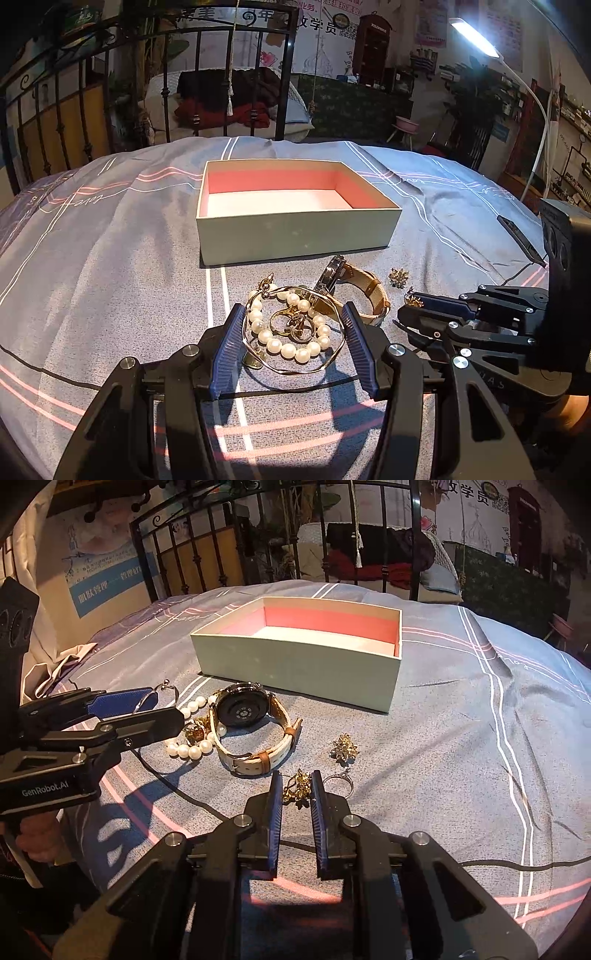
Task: Organize jewelry
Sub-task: 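Carry the bangle into the box and open the left tool while the right tool drops the earring there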
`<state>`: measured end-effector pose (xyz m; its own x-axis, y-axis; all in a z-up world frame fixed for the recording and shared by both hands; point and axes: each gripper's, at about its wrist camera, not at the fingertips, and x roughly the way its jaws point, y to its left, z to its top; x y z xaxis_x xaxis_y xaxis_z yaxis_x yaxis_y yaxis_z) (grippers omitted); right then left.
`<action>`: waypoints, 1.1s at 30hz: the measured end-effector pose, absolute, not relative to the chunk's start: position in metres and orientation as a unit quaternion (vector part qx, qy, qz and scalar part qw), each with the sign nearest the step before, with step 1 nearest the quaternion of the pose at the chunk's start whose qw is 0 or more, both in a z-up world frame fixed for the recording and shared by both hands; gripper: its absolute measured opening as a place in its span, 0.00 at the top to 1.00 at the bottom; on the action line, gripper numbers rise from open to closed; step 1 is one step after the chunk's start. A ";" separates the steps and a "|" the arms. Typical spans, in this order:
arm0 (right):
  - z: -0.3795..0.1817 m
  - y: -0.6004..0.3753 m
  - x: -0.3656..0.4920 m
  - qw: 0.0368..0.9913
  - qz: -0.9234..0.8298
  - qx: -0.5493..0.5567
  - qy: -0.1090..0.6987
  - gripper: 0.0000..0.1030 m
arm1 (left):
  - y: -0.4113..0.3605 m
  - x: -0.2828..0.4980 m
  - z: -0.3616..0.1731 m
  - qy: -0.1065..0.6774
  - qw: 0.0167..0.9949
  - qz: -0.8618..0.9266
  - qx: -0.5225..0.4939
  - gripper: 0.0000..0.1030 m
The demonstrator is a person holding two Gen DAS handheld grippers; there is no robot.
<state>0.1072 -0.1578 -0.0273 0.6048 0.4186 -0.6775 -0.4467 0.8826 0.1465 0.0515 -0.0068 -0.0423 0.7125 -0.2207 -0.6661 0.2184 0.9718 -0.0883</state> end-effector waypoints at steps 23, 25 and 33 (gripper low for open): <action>0.035 -0.142 0.236 0.919 0.207 -0.012 0.335 0.84 | -0.014 0.186 0.001 0.369 0.925 -0.082 -0.016 0.49; 0.029 -0.139 0.246 0.915 0.205 -0.014 0.347 0.84 | -0.013 0.199 -0.006 0.385 0.920 -0.078 -0.018 0.49; 0.002 -0.133 0.266 0.901 0.194 -0.025 0.386 0.84 | -0.014 0.226 -0.035 0.426 0.903 -0.060 -0.005 0.49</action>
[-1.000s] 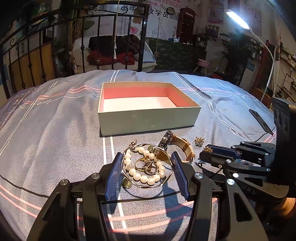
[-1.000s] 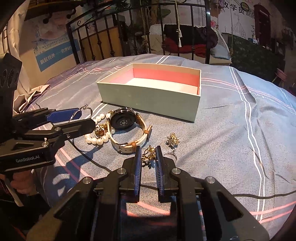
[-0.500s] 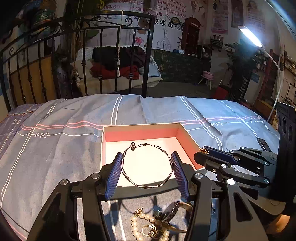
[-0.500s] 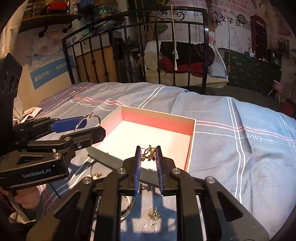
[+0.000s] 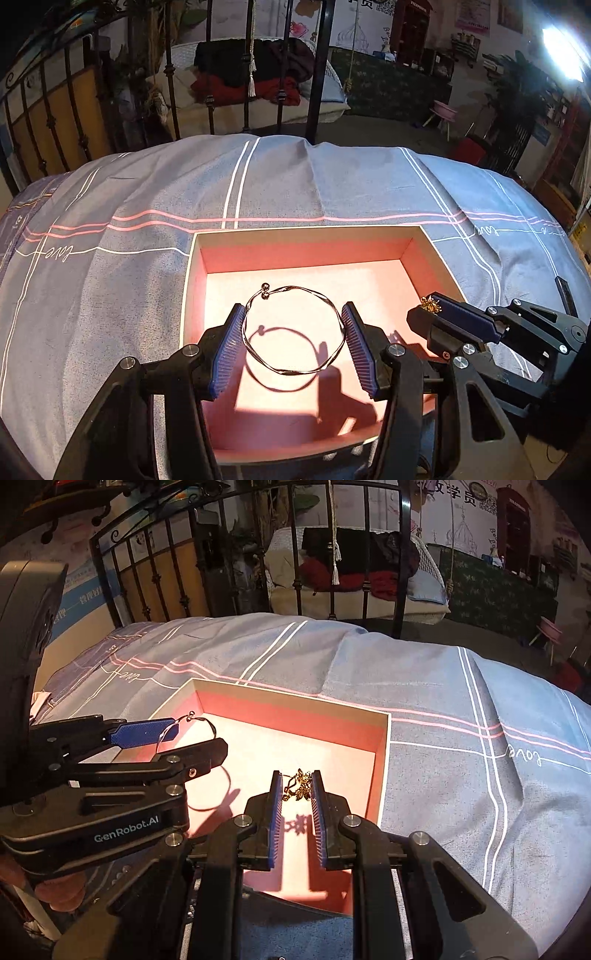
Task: Organize jewelry
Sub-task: 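Carry the bangle into the box and open the left tool while the right tool drops the earring there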
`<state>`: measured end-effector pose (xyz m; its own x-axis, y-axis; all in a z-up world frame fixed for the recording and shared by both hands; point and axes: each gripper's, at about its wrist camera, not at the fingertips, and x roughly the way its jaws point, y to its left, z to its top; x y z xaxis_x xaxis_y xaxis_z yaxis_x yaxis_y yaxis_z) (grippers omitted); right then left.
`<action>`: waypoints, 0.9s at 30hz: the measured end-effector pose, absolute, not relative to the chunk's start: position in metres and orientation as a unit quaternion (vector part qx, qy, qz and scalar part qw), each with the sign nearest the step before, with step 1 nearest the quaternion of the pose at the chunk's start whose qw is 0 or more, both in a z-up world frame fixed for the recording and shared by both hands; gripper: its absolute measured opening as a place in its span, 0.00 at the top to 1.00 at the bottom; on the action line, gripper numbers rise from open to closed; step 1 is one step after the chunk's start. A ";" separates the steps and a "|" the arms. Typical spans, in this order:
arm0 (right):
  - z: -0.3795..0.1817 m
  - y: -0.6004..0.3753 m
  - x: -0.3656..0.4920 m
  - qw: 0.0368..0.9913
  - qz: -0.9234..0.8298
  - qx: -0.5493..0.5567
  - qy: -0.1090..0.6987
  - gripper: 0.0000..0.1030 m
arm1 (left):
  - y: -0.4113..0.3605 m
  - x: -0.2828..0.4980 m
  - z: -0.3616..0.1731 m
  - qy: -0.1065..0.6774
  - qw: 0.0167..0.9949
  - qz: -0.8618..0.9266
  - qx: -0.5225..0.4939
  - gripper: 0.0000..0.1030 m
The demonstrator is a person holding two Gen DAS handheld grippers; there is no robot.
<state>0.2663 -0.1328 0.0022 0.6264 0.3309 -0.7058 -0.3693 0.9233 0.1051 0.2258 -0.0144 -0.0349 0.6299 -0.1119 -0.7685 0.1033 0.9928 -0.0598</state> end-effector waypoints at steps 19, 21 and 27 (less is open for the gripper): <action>-0.013 -0.123 0.272 0.888 0.206 -0.041 0.409 0.84 | -0.023 0.244 -0.049 0.446 0.894 -0.046 0.014 0.49; -0.013 -0.122 0.272 0.888 0.206 -0.041 0.408 0.84 | -0.023 0.244 -0.049 0.446 0.894 -0.046 0.015 0.49; -0.011 -0.121 0.268 0.890 0.209 -0.046 0.402 0.84 | -0.021 0.243 -0.046 0.445 0.894 -0.040 0.011 0.45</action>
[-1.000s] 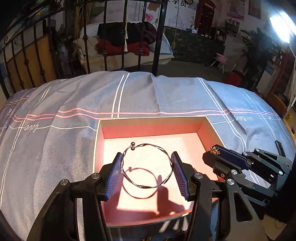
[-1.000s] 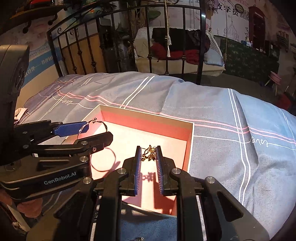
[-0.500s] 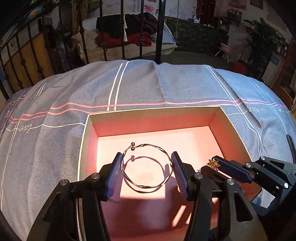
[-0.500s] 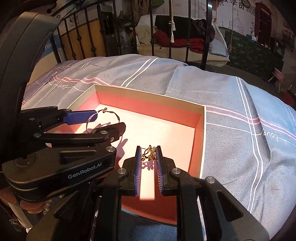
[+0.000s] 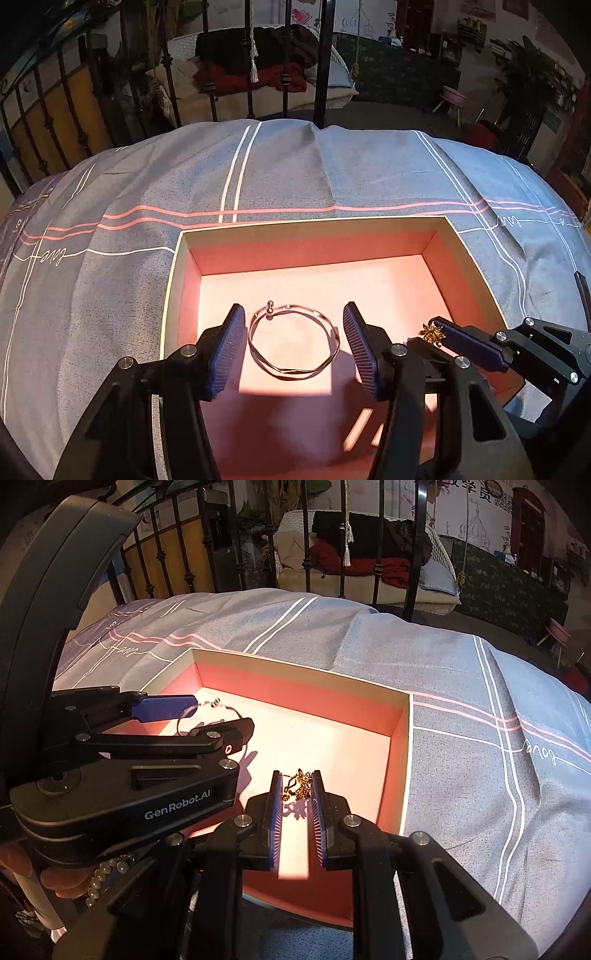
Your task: Organize jewelry
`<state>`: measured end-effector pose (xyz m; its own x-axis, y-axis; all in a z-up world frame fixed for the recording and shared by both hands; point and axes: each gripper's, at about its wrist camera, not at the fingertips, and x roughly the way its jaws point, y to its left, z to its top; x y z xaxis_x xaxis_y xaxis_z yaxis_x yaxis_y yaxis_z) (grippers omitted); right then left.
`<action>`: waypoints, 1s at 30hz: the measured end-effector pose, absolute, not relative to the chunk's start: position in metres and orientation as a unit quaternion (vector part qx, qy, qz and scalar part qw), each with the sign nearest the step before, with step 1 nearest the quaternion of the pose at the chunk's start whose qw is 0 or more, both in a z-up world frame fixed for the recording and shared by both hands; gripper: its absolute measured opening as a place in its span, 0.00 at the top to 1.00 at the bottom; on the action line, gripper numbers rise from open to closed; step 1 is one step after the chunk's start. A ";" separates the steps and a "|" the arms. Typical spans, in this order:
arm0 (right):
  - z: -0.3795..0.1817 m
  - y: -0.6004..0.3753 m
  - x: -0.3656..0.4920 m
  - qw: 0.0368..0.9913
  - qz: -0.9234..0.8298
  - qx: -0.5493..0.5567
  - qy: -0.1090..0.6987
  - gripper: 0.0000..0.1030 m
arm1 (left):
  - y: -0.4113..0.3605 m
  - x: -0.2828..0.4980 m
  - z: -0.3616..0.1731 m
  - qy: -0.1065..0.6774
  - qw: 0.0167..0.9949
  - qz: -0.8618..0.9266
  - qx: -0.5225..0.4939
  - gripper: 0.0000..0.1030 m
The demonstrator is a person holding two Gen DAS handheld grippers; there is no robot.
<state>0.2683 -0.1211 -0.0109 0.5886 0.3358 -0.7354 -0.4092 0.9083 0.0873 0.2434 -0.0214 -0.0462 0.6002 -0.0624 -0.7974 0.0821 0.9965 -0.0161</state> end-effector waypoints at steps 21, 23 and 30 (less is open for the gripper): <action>0.003 -0.202 0.141 0.912 0.197 0.065 0.353 0.25 | 0.022 0.089 -0.026 0.393 0.916 -0.078 -0.008 0.23; -0.004 -0.205 0.126 0.909 0.204 0.067 0.357 0.26 | 0.023 0.074 -0.035 0.404 0.911 -0.080 -0.010 0.24; -0.021 -0.195 0.113 0.899 0.212 0.037 0.380 0.38 | 0.014 0.057 -0.056 0.429 0.900 -0.076 0.032 0.31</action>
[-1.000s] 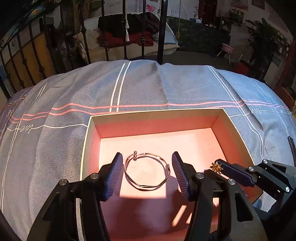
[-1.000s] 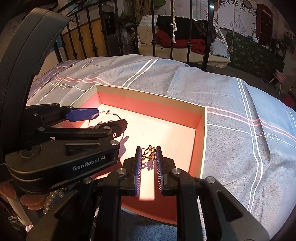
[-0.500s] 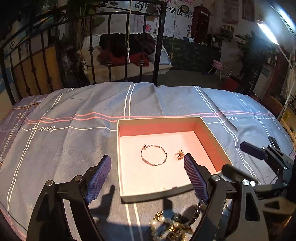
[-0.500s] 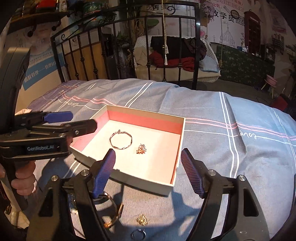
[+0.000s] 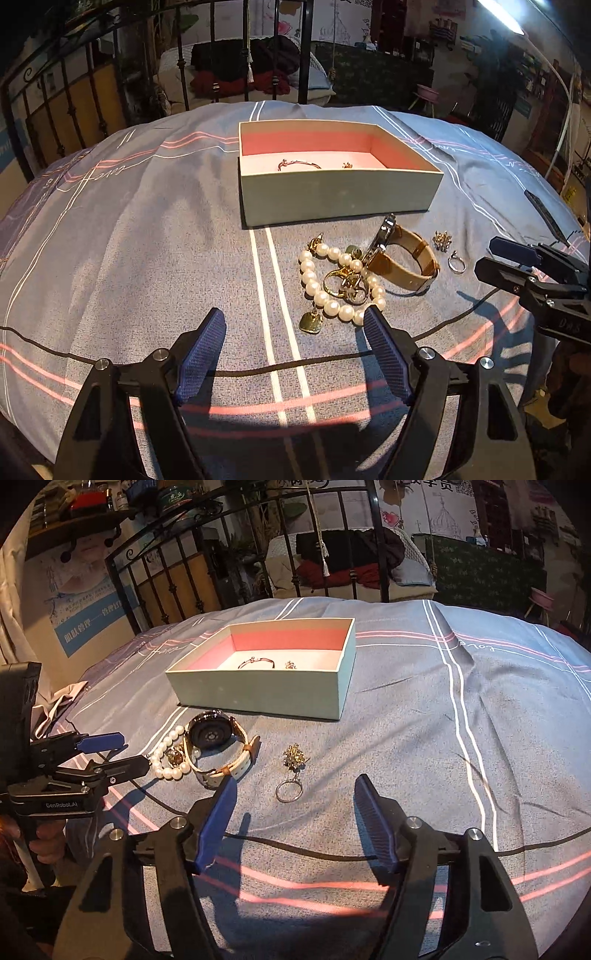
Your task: Organize jewelry
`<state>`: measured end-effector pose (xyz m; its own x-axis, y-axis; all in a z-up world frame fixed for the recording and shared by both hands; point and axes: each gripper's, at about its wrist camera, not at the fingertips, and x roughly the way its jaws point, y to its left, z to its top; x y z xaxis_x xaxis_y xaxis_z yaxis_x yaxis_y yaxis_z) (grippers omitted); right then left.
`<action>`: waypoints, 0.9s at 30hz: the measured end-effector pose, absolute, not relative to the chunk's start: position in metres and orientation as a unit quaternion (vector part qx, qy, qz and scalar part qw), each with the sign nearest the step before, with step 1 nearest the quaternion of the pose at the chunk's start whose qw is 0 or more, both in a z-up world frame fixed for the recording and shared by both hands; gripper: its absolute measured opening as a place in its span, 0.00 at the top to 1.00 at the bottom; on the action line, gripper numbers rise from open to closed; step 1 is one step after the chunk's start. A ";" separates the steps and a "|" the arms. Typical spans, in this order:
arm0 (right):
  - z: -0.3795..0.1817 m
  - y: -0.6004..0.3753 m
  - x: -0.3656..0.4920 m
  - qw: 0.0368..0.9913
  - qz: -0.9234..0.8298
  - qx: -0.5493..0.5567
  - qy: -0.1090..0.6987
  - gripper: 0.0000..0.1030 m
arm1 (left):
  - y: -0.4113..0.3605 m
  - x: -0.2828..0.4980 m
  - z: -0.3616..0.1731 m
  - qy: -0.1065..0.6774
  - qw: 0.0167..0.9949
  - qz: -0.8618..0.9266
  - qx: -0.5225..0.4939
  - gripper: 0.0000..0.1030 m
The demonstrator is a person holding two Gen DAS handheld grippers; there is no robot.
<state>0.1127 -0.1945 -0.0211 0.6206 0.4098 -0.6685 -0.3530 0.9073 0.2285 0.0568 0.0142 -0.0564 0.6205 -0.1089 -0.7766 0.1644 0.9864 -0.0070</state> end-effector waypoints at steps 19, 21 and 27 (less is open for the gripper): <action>-0.034 -0.176 0.113 0.896 0.209 -0.003 0.392 0.37 | 0.012 0.056 -0.068 0.410 0.907 -0.094 0.035 0.88; -0.034 -0.170 0.116 0.896 0.208 -0.019 0.392 0.38 | 0.013 0.057 -0.067 0.411 0.906 -0.093 0.028 0.88; -0.036 -0.162 0.125 0.895 0.202 -0.035 0.396 0.51 | 0.013 0.055 -0.067 0.409 0.908 -0.091 0.024 0.88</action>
<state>0.1248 -0.1621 -0.0360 0.6046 0.3336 -0.7233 -0.3895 0.9159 0.0969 0.0550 0.0135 -0.0674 0.6495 -0.1458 -0.7463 0.1842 0.9824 -0.0315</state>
